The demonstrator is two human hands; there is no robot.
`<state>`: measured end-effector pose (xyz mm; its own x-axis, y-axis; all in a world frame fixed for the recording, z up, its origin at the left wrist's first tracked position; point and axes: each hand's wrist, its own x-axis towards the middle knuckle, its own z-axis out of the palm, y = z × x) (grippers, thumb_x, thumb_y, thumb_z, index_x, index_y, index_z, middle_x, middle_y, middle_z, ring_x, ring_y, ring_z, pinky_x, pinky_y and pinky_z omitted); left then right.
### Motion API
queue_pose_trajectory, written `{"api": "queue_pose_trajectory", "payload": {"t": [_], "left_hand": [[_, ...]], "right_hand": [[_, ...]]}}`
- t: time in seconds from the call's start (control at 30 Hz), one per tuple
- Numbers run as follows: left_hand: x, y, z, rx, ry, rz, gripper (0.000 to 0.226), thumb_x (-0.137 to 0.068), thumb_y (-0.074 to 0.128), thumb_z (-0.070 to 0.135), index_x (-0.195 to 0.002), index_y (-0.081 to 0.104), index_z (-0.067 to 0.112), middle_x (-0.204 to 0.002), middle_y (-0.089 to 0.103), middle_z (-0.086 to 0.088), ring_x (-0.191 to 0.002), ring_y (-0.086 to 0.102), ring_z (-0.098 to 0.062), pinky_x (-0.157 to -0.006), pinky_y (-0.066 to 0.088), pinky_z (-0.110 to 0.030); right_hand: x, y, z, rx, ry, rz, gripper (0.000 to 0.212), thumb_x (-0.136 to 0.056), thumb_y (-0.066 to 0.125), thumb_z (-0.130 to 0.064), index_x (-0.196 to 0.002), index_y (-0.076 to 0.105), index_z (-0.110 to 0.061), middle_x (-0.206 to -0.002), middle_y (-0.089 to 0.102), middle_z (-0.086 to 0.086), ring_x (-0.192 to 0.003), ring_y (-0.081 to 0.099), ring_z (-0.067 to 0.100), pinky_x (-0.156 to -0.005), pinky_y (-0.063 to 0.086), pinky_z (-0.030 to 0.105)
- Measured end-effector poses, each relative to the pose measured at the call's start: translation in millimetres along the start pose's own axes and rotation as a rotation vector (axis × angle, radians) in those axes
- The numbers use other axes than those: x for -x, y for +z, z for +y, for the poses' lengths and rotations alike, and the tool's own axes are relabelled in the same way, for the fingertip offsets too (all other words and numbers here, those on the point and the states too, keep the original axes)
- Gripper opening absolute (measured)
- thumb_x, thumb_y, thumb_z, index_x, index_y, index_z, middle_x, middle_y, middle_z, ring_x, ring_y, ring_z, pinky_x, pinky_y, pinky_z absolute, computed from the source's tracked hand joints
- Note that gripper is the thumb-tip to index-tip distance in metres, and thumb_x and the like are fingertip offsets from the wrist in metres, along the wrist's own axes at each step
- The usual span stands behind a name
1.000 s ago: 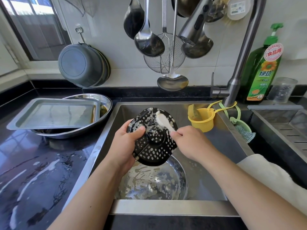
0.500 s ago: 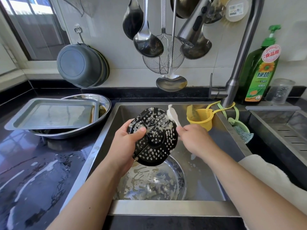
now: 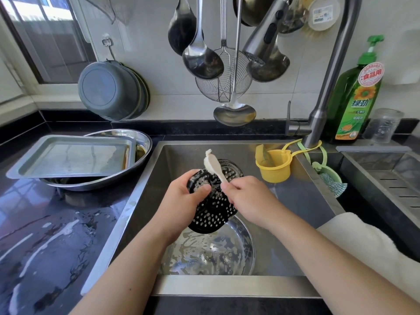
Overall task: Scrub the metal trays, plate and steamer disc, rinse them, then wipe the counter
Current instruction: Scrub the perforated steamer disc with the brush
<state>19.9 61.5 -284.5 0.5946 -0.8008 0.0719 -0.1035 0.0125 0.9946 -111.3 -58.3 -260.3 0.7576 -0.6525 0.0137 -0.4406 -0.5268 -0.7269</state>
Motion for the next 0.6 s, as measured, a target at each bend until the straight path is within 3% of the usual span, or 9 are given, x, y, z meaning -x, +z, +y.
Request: {"api": "queue_pose_trajectory", "payload": {"t": [0.17,0.3,0.43,0.6], "left_hand": [[-0.6,-3.2,3.0,0.092,-0.004,0.056,0.022,-0.1,0.063,0.005,-0.116,0.07,0.018,-0.109,0.077,-0.008,-0.106,0.073,-0.028,-0.096,0.058,-0.052],[-2.5,-7.8,3.7,0.163,-0.009,0.077,0.022,-0.099,0.063,0.005,-0.119,0.069,0.015,-0.112,0.076,-0.012,-0.108,0.073,-0.032,-0.096,0.057,-0.057],[-1.7,-4.6,2.3,0.13,-0.006,0.052,0.023,-0.099,0.063,0.004,-0.117,0.07,0.015,-0.11,0.077,-0.011,-0.108,0.073,-0.033,-0.095,0.058,-0.052],[0.5,1.6,-0.2,0.053,-0.009,-0.002,0.025,-0.1,0.062,0.003,-0.115,0.073,0.019,-0.107,0.078,-0.007,-0.105,0.073,-0.027,-0.093,0.058,-0.044]], "right_hand": [[-11.9,-9.5,11.8,0.044,0.131,0.129,0.051,-0.105,0.045,-0.038,-0.061,0.046,-0.012,-0.062,0.048,0.004,-0.061,0.046,0.022,-0.056,0.03,0.034],[-14.8,-14.4,24.2,0.042,0.24,0.099,0.048,-0.105,0.042,-0.038,-0.074,0.058,-0.005,-0.072,0.055,0.01,-0.072,0.056,0.032,-0.066,0.044,0.038],[-10.5,-9.6,11.8,0.04,0.1,0.135,0.05,-0.105,0.044,-0.041,-0.065,0.048,-0.012,-0.062,0.048,0.004,-0.062,0.048,0.025,-0.058,0.037,0.036],[0.2,2.8,0.8,0.117,-0.051,0.018,0.049,-0.103,0.049,-0.043,-0.062,0.045,-0.015,-0.059,0.048,-0.002,-0.057,0.045,0.018,-0.055,0.03,0.035]]}}
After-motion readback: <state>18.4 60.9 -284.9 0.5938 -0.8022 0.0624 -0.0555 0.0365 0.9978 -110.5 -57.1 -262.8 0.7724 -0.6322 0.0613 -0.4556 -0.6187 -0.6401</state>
